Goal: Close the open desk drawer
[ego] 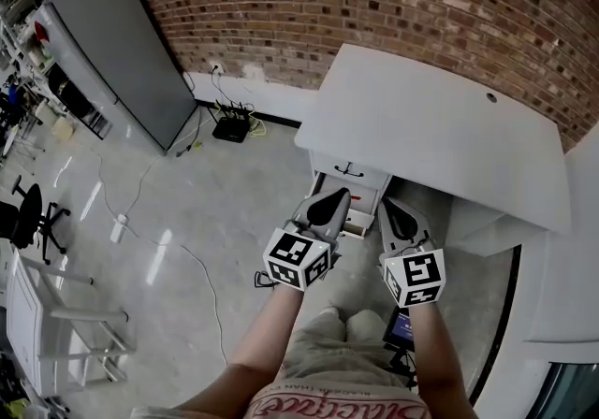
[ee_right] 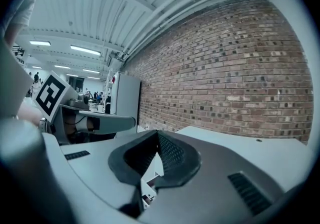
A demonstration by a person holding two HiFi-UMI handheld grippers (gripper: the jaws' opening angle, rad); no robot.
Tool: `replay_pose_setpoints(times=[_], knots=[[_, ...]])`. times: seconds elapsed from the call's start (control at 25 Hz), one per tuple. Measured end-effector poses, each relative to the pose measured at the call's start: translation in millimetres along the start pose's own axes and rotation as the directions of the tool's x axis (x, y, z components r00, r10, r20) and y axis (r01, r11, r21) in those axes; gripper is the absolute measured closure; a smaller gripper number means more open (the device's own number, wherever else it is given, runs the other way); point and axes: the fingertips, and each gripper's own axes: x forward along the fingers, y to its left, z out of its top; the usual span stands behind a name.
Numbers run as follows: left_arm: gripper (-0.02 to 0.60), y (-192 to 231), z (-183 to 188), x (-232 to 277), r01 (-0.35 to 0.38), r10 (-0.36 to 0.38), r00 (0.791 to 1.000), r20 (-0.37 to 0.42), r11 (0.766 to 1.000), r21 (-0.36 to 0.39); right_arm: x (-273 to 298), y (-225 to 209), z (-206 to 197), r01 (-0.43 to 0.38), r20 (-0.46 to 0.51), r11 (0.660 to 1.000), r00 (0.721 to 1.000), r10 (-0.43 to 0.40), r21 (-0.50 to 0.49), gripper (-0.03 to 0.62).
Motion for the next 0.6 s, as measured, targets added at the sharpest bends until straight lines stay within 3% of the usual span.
replay_pose_setpoints(times=[0.32,0.6], knots=[[0.575,29,-73,5,-0.059,0.06,0.998,0.022,0.998,-0.019,16,4,-80,-0.064,-0.029,0.998,0.998,0.063,-0.023,0.583],[0.575,38,-140,4,-0.139,0.139,0.99,-0.011,0.99,-0.021,21,7,-149,-0.136,-0.069,0.991,0.988,0.135,-0.015,0.583]])
